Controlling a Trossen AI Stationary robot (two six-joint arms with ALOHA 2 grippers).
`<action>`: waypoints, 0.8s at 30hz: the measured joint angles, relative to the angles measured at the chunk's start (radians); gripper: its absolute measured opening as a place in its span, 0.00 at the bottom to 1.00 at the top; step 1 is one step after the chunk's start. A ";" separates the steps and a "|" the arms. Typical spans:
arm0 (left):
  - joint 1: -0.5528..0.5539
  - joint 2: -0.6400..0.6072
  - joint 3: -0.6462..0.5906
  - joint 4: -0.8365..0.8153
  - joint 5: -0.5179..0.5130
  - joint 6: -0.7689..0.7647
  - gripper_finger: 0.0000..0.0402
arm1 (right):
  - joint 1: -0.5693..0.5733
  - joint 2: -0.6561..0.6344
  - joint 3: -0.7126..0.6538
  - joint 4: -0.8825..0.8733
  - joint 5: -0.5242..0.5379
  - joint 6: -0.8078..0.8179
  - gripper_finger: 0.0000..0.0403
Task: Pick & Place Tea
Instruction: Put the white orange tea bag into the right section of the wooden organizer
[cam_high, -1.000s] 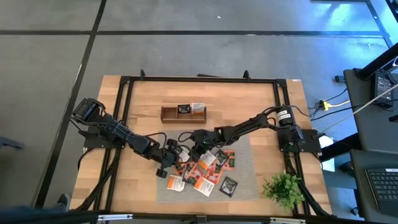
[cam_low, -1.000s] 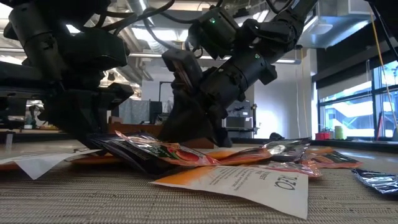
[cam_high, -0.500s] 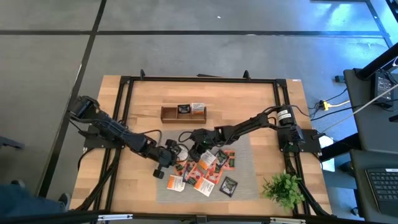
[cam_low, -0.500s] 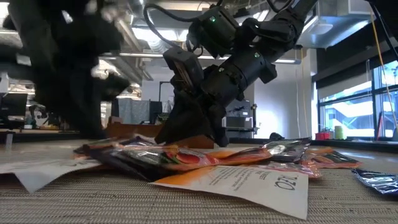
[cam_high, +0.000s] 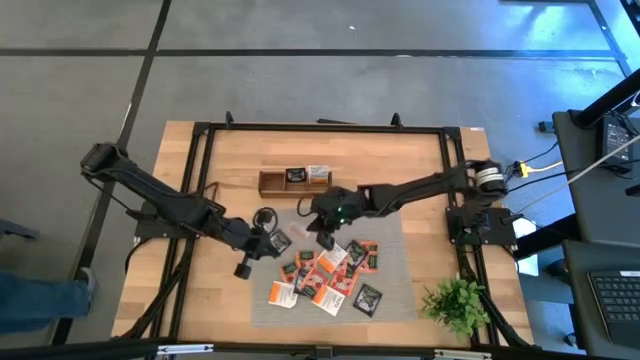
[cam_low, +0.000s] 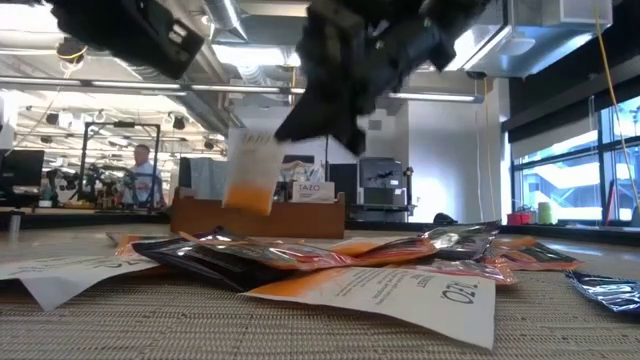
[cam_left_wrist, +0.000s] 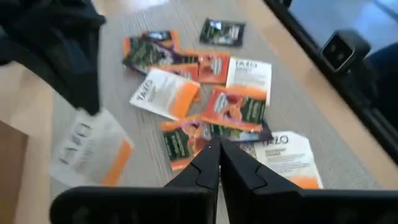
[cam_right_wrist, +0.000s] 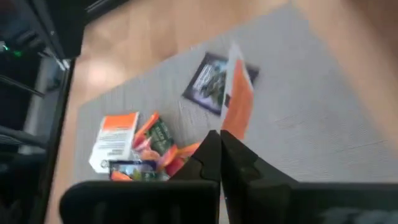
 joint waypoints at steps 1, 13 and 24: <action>0.000 -0.015 0.000 0.004 -0.007 0.000 0.02 | -0.009 -0.023 0.009 -0.040 0.013 -0.036 0.00; 0.008 -0.078 0.002 0.009 -0.099 0.002 0.02 | -0.214 -0.083 0.215 -0.432 0.124 -0.569 0.01; 0.008 -0.078 0.002 0.006 -0.098 0.002 0.02 | -0.319 -0.079 0.160 -0.427 0.124 -0.657 0.01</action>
